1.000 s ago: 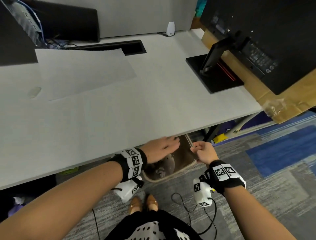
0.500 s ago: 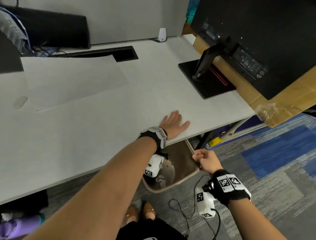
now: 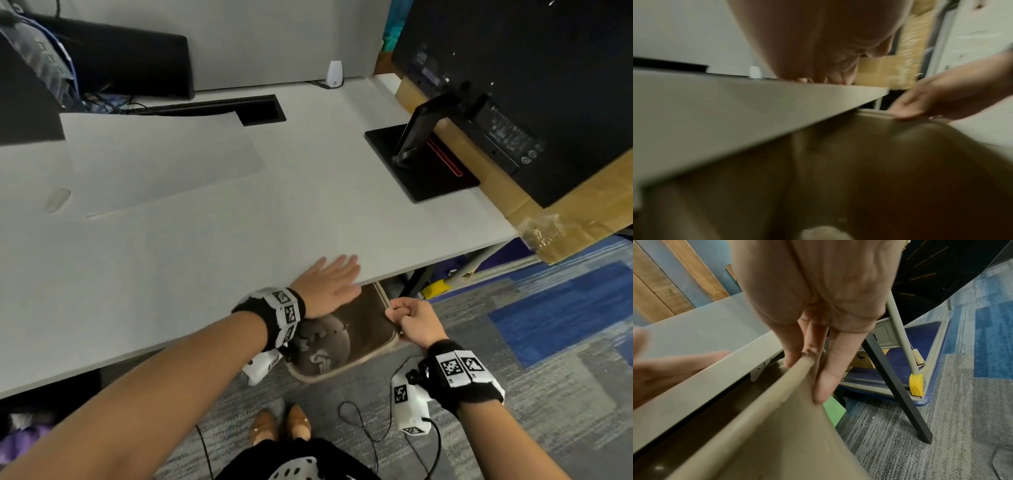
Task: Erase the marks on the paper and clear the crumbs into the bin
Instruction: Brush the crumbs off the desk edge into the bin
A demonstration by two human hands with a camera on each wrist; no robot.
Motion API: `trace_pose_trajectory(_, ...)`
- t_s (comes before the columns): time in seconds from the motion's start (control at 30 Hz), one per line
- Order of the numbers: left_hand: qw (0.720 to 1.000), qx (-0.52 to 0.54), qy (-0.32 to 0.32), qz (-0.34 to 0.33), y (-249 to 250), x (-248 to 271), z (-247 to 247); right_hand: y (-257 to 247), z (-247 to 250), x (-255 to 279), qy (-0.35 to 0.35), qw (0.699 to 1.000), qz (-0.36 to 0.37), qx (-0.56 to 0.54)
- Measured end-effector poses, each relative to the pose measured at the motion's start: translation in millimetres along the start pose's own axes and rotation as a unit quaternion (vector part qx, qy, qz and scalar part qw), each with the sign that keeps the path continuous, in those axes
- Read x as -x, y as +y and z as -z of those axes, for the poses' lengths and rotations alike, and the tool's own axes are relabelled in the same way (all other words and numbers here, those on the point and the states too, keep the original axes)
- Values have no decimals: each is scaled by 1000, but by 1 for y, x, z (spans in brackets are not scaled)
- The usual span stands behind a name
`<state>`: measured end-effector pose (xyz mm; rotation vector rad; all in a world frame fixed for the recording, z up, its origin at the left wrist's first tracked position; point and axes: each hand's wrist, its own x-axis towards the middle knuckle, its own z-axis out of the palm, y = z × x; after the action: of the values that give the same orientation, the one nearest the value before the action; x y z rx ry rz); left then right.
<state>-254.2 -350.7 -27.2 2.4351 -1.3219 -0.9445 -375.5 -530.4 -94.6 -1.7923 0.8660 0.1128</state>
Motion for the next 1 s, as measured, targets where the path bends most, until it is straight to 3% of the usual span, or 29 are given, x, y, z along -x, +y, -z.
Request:
trace_pose_trajectory(0.07,994,106,-37,-17,7,24,-17,-1,-7,1,-16,1000,5,7)
trace_pose_trajectory(0.1,983,183,-20,-15,6,36,-24,-1,-12,2,-20,1000,9,9)
trace_pose_trajectory(0.2,930,326,167,26,-18,74,-20,-8,-27,2,-27,999,24,26)
trace_pose_trajectory(0.23,920,306,238,64,-35,88,-15,-11,-34,3,-32,998,31,38)
trace_pose_trajectory(0.3,913,208,297,188,-78,114,-9,-15,-48,2,-45,997,39,55)
trace_pose_trajectory(0.37,900,121,261,326,-117,135,-12,-17,-64,1,-55,996,41,66)
trace_pose_trajectory(0.4,897,98,236,361,-125,141,-16,-18,-71,1,-58,994,46,75)
trace_pose_trajectory(0.47,910,83,212,346,-122,138,-25,-18,-84,1,-73,992,57,87)
trace_pose_trajectory(0.6,960,63,166,216,-76,113,-37,-15,-99,2,-101,990,49,82)
trace_pose_trajectory(0.7,982,28,134,127,-44,106,-48,-16,-99,7,-102,992,41,61)
trace_pose_trajectory(0.8,986,128,86,63,-26,117,-47,-18,-96,11,-97,993,38,50)
trace_pose_trajectory(0.87,959,218,155,94,-32,127,-36,-21,-94,11,-93,994,39,50)
trace_pose_trajectory(0.93,930,201,256,173,-55,131,-27,-21,-94,10,-86,994,39,52)
trace_pose_trajectory(1.0,934,121,236,238,-71,131,-28,-22,-95,9,-77,994,45,58)
